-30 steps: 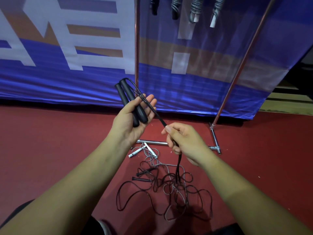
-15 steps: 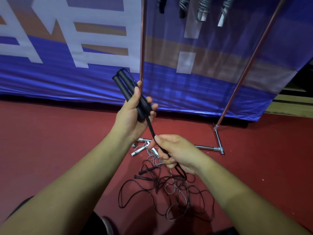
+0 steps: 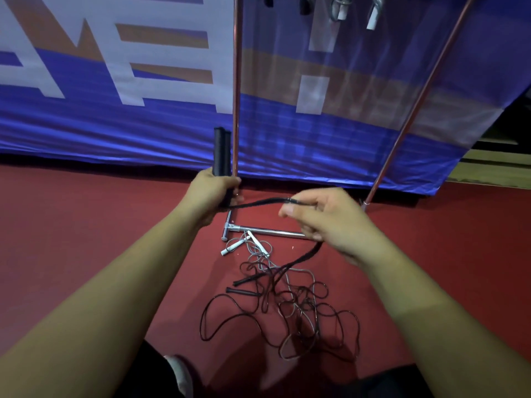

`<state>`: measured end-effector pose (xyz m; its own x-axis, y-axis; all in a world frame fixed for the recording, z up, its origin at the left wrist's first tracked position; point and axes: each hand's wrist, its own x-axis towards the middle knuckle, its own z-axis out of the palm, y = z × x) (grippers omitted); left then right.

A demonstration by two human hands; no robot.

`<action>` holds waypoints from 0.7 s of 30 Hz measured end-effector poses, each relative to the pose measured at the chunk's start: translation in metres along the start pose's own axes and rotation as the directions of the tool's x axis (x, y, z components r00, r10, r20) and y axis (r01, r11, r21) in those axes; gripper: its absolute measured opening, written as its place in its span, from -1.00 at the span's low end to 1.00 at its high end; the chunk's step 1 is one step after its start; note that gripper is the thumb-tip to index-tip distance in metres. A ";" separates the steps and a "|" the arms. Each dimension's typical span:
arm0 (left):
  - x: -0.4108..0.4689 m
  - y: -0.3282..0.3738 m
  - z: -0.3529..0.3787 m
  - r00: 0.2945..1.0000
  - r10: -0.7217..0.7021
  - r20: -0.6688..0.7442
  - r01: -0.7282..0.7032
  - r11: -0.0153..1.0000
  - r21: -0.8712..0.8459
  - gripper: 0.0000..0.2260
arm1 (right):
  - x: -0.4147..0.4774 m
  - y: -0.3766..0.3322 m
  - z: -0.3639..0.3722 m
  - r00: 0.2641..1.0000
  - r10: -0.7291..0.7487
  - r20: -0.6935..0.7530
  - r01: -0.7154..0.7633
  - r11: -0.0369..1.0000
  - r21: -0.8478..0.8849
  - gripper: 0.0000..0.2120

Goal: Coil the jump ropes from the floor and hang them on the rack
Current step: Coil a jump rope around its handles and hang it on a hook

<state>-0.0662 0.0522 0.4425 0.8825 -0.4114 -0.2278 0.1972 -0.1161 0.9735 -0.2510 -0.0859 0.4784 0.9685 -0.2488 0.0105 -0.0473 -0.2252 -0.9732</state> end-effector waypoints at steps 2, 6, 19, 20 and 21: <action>-0.004 -0.005 0.007 0.997 -0.028 0.067 0.015 0.983 0.181 -0.83 | 0.001 -0.002 -0.011 0.993 -0.053 -0.104 0.044 0.995 -0.093 -0.89; -0.005 -0.018 0.008 0.981 -0.077 0.180 0.001 0.922 0.388 -0.84 | 0.004 -0.001 -0.031 0.965 -0.151 -0.217 0.061 0.925 -0.376 -0.94; -0.039 -0.011 0.021 0.773 -0.196 0.604 0.011 0.955 0.296 -0.39 | 0.012 0.011 -0.070 0.934 -0.132 -0.333 -0.015 0.914 -0.405 -0.86; -0.039 -0.011 0.020 0.762 -0.200 0.617 -0.004 0.950 0.312 -0.36 | 0.012 0.012 -0.071 0.929 -0.130 -0.346 -0.025 0.912 -0.409 -0.86; -0.041 -0.011 0.020 0.751 -0.206 0.627 -0.030 0.938 0.344 -0.36 | 0.013 0.012 -0.073 0.926 -0.127 -0.356 -0.032 0.912 -0.408 -0.86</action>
<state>-0.1128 0.0520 0.4405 0.3545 -0.8519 -0.3854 0.0117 -0.4081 0.9129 -0.2572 -0.1609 0.4833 0.8155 -0.5371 0.2155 -0.1736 -0.5823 -0.7943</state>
